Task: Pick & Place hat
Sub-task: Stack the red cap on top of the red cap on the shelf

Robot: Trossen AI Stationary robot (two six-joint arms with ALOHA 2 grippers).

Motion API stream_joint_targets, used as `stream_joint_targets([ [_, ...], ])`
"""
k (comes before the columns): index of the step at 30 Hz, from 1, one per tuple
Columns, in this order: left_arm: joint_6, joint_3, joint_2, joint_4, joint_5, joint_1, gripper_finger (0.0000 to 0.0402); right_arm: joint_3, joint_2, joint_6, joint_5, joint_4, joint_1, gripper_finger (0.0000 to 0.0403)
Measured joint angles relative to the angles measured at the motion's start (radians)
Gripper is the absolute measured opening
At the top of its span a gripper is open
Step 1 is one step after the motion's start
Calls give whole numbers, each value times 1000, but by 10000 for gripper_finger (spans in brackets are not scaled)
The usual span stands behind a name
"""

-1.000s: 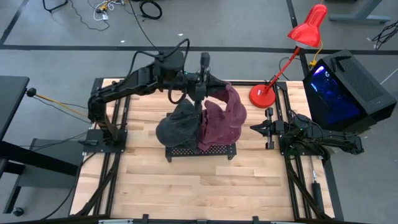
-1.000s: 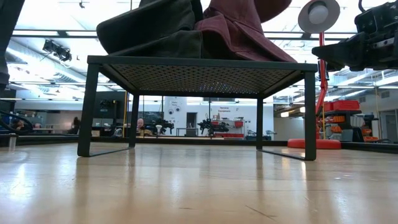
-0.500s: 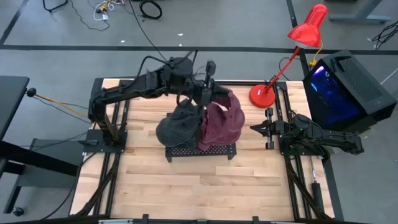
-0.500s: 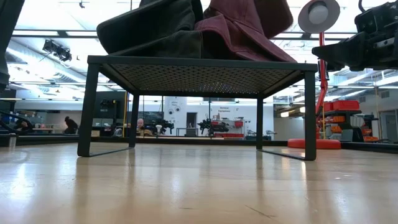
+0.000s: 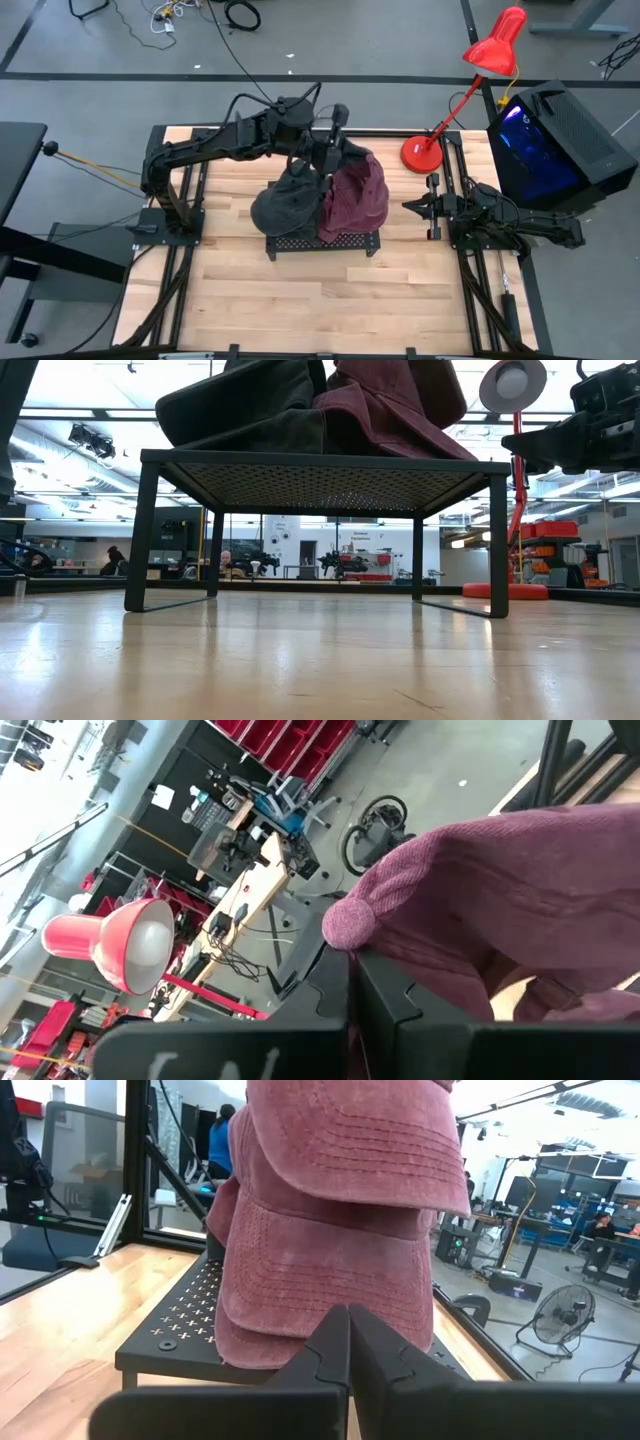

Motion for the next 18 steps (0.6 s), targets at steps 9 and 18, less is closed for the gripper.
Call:
stream_joint_targets([
  [9, 0, 0, 0, -26, 18, -11, 5, 0, 0, 0, 0, 0, 0, 4],
  [18, 5, 0, 0, -37, 14, -12, 5, 0, 0, 0, 0, 0, 0, 4],
])
